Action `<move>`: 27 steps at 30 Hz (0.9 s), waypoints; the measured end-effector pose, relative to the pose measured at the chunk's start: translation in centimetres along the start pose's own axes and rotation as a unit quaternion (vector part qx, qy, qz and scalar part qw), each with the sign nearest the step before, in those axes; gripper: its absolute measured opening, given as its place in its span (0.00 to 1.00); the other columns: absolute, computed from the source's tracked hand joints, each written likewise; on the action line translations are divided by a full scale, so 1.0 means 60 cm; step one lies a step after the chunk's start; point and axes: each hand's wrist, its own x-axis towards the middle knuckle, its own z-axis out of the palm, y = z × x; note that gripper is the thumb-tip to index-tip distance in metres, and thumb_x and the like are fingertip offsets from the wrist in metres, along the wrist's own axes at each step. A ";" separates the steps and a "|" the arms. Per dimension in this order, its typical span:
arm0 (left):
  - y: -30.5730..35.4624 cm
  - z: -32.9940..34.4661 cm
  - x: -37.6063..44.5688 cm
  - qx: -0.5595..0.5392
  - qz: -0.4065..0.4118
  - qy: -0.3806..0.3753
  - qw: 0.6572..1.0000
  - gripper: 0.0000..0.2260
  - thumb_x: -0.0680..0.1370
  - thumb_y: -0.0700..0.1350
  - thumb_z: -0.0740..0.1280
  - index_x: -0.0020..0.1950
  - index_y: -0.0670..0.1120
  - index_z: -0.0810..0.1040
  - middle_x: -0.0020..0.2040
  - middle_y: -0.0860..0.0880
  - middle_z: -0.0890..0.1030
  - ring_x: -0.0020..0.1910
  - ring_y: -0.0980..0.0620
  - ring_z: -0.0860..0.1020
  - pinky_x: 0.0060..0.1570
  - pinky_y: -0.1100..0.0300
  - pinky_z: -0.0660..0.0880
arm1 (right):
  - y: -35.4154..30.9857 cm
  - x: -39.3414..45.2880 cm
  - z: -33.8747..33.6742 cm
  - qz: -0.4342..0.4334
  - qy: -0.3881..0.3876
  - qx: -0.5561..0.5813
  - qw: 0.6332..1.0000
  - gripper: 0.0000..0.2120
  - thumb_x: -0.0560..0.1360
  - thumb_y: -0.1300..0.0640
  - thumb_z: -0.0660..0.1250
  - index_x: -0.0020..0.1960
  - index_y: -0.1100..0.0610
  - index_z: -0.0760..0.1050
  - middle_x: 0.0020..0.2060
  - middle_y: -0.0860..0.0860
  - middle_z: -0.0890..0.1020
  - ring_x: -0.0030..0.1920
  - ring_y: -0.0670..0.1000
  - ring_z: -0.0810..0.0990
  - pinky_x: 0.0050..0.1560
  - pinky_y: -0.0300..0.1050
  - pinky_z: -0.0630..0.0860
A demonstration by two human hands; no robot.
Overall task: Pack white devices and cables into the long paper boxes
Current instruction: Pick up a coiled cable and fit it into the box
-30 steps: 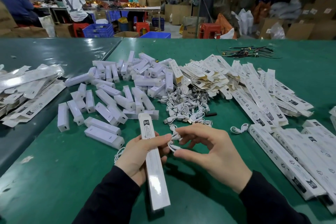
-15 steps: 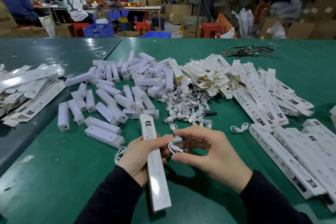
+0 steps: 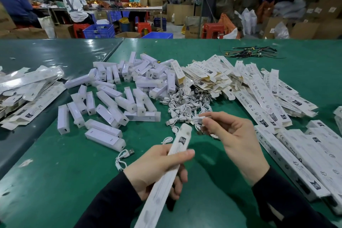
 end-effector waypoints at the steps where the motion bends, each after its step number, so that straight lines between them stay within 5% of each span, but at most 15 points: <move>1: -0.002 0.001 -0.001 0.010 -0.005 -0.026 1.000 0.21 0.70 0.49 0.76 0.51 0.39 0.69 0.27 0.42 0.76 0.18 0.50 0.74 0.20 0.62 0.74 | 0.003 0.002 -0.002 0.003 0.001 -0.033 0.999 0.04 0.72 0.59 0.71 0.45 0.55 0.85 0.40 0.52 0.86 0.38 0.46 0.81 0.42 0.37 0.77; 7: -0.005 0.003 -0.001 0.053 -0.016 -0.072 0.996 0.16 0.70 0.47 0.73 0.48 0.41 0.71 0.28 0.43 0.78 0.18 0.51 0.74 0.20 0.63 0.73 | 0.013 0.002 -0.008 0.023 -0.092 -0.165 0.982 0.05 0.76 0.57 0.69 0.48 0.53 0.84 0.42 0.50 0.86 0.43 0.51 0.82 0.50 0.46 0.78; 14: -0.007 0.001 0.000 0.060 -0.016 -0.062 0.996 0.15 0.69 0.46 0.74 0.47 0.41 0.71 0.27 0.44 0.77 0.18 0.52 0.73 0.20 0.63 0.73 | -0.001 0.000 -0.014 0.013 -0.096 -0.183 0.978 0.10 0.74 0.50 0.67 0.50 0.52 0.84 0.42 0.53 0.85 0.45 0.64 0.80 0.51 0.62 0.76; 18: -0.009 -0.001 0.000 0.062 -0.022 -0.063 0.996 0.16 0.69 0.47 0.74 0.48 0.41 0.71 0.28 0.44 0.77 0.18 0.52 0.73 0.20 0.63 0.73 | 0.006 -0.002 -0.017 0.021 -0.121 -0.260 0.958 0.07 0.76 0.55 0.69 0.51 0.52 0.85 0.41 0.47 0.85 0.43 0.48 0.80 0.50 0.50 0.77; 20: -0.011 -0.001 -0.001 0.063 -0.025 -0.066 0.996 0.17 0.68 0.47 0.75 0.48 0.42 0.71 0.28 0.43 0.77 0.18 0.52 0.73 0.21 0.63 0.74 | 0.005 -0.003 -0.017 0.026 -0.126 -0.259 0.957 0.07 0.76 0.55 0.69 0.51 0.52 0.85 0.40 0.46 0.84 0.42 0.47 0.80 0.48 0.47 0.76; 27: -0.011 -0.003 -0.003 0.067 -0.022 -0.073 0.995 0.18 0.65 0.50 0.77 0.46 0.43 0.73 0.28 0.44 0.77 0.18 0.52 0.73 0.21 0.63 0.73 | -0.010 -0.002 -0.010 0.032 -0.109 -0.142 0.983 0.08 0.72 0.58 0.73 0.50 0.55 0.79 0.38 0.59 0.81 0.43 0.64 0.79 0.52 0.64 0.75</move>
